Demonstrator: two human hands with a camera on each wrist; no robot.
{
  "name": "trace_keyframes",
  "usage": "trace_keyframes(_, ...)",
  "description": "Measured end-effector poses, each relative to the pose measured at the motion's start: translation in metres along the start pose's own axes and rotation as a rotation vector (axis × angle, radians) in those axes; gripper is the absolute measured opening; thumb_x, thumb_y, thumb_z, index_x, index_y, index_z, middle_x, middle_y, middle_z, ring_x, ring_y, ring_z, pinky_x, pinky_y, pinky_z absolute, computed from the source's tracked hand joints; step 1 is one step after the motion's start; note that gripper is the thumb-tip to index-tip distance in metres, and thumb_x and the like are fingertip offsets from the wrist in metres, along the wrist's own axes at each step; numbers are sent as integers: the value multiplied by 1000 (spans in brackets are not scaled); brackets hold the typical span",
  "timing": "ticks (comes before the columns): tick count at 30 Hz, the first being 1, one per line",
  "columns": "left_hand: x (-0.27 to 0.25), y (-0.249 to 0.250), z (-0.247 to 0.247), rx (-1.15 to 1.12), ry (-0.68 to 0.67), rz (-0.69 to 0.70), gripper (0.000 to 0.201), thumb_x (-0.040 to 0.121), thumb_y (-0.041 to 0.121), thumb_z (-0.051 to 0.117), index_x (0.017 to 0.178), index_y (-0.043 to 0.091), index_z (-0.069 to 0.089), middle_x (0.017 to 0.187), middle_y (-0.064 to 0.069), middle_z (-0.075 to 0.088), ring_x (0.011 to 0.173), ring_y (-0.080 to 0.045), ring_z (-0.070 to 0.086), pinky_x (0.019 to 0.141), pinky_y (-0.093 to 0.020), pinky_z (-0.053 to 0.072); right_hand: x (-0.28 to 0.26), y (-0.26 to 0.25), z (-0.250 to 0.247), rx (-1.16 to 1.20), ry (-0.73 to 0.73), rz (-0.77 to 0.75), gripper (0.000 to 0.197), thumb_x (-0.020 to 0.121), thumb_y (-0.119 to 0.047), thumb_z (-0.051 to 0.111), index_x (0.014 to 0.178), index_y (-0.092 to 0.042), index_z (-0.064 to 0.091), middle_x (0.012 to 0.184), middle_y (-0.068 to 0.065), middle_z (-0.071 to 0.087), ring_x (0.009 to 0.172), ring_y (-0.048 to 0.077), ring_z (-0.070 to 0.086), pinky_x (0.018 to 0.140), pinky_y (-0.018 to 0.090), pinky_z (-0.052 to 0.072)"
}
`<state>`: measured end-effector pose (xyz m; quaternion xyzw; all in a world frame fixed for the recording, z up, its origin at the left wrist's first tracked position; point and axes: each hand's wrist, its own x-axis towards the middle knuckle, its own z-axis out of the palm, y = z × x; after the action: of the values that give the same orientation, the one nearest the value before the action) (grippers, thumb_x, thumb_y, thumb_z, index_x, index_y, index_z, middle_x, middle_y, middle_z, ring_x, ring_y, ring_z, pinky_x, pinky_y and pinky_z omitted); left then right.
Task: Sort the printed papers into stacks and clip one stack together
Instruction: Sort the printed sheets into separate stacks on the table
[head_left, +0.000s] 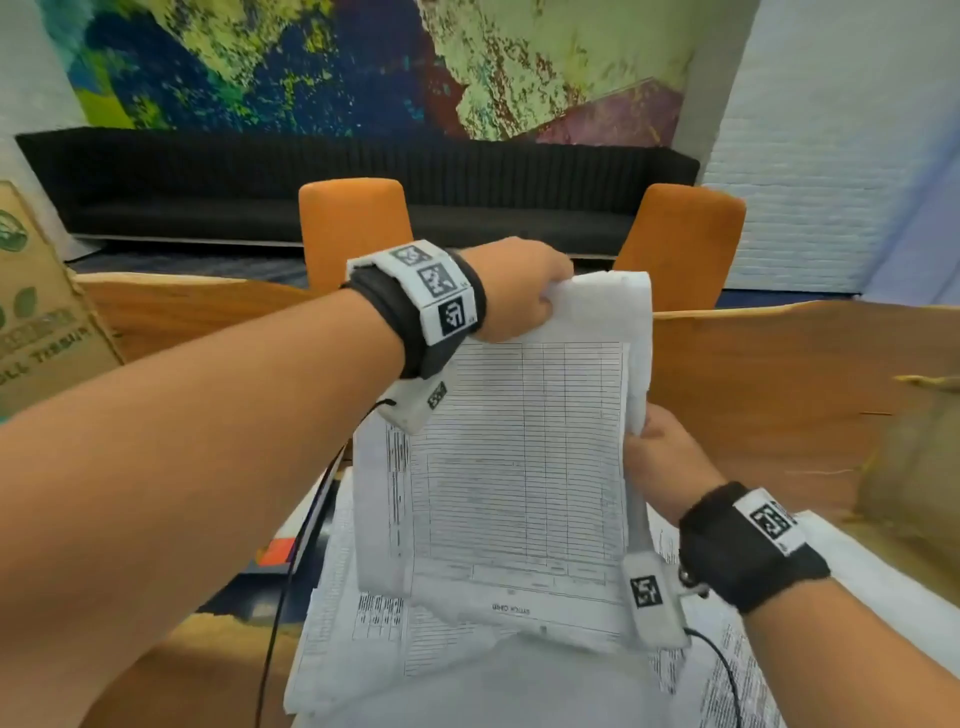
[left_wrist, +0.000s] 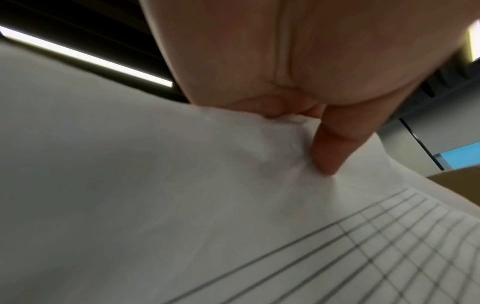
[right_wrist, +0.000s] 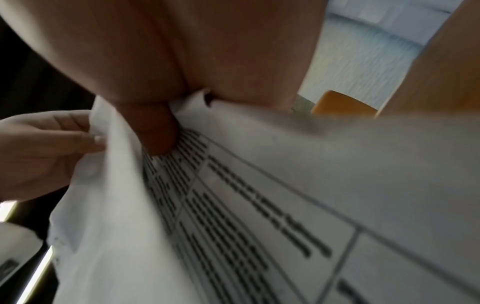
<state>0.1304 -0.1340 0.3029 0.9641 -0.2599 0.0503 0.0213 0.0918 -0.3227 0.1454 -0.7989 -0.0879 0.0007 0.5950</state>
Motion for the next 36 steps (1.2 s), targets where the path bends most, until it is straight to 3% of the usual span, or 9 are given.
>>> trace_keyframes(6, -1, -1, 4, 24, -31, -23, 28, 98, 15, 46, 124, 15, 57, 116, -7, 62, 103, -28, 59, 83, -34, 47, -4, 13, -25, 264, 52, -4, 48, 83, -54, 67, 109, -14, 68, 95, 0, 73, 76, 9, 69, 62, 25, 52)
trace_keyframes(9, -2, -2, 1, -69, 57, 44, 20, 97, 18, 50, 113, 19, 60, 108, -3, 63, 99, -27, 60, 86, -39, 50, 4, 17, -14, 19, 17, -84, 39, 86, -16, 74, 123, -18, 61, 116, -2, 72, 104, 11, 69, 88, 35, 55)
trace_keyframes(13, -5, -11, 1, -194, 281, 100, 26, 90, 30, 61, 115, 26, 59, 111, 4, 60, 103, -17, 57, 88, -33, 47, 15, 18, -3, 80, 160, -88, 29, 91, -7, 67, 117, -19, 68, 113, -4, 74, 106, 14, 69, 97, 46, 52)
trace_keyframes(18, -38, -54, 43, -696, 717, -189, 85, 76, 47, 69, 148, 22, 31, 150, 0, 38, 134, -10, 35, 108, -32, 31, 10, 24, -12, 249, 193, -44, 32, 94, -1, 59, 124, -13, 63, 114, -4, 74, 108, 13, 69, 87, 25, 57)
trace_keyframes(21, -56, -58, 101, -1204, 510, -366, 81, 79, 41, 68, 148, 23, 29, 144, 0, 50, 129, -10, 50, 106, -40, 42, 7, 29, -12, 325, 194, 7, 32, 95, 0, 57, 126, -8, 62, 114, 0, 74, 106, 17, 70, 82, 24, 58)
trace_keyframes(24, -61, -33, 146, -1454, 340, -368, 41, 86, 10, 63, 123, 23, 51, 110, 11, 65, 96, 6, 65, 85, -16, 53, 10, 36, 2, 383, 210, 56, 34, 92, 6, 57, 123, -7, 62, 114, 6, 74, 106, 24, 70, 94, 43, 55)
trace_keyframes(29, -47, -18, 182, -1433, 412, -533, 48, 71, 5, 63, 115, 23, 57, 107, 2, 69, 102, -20, 65, 89, -39, 53, 15, 40, 34, 325, 237, 35, 34, 84, 2, 66, 113, -16, 65, 105, 2, 75, 101, 24, 70, 89, 45, 55)
trace_keyframes(33, -46, -31, 198, -1367, 385, -646, 41, 79, -2, 60, 114, 19, 53, 103, 0, 65, 98, -21, 61, 75, -31, 50, 11, 58, 38, 287, 300, -1, 33, 79, -11, 71, 108, -26, 64, 102, -5, 74, 97, 12, 70, 83, 32, 58)
trace_keyframes(36, -56, -37, 224, -1336, 194, -721, 44, 79, 3, 61, 118, 20, 52, 106, -1, 64, 105, -25, 60, 86, -39, 50, 3, 87, 50, 224, 318, 161, 23, 82, -16, 74, 103, -20, 66, 99, 1, 74, 97, 26, 70, 86, 47, 58)
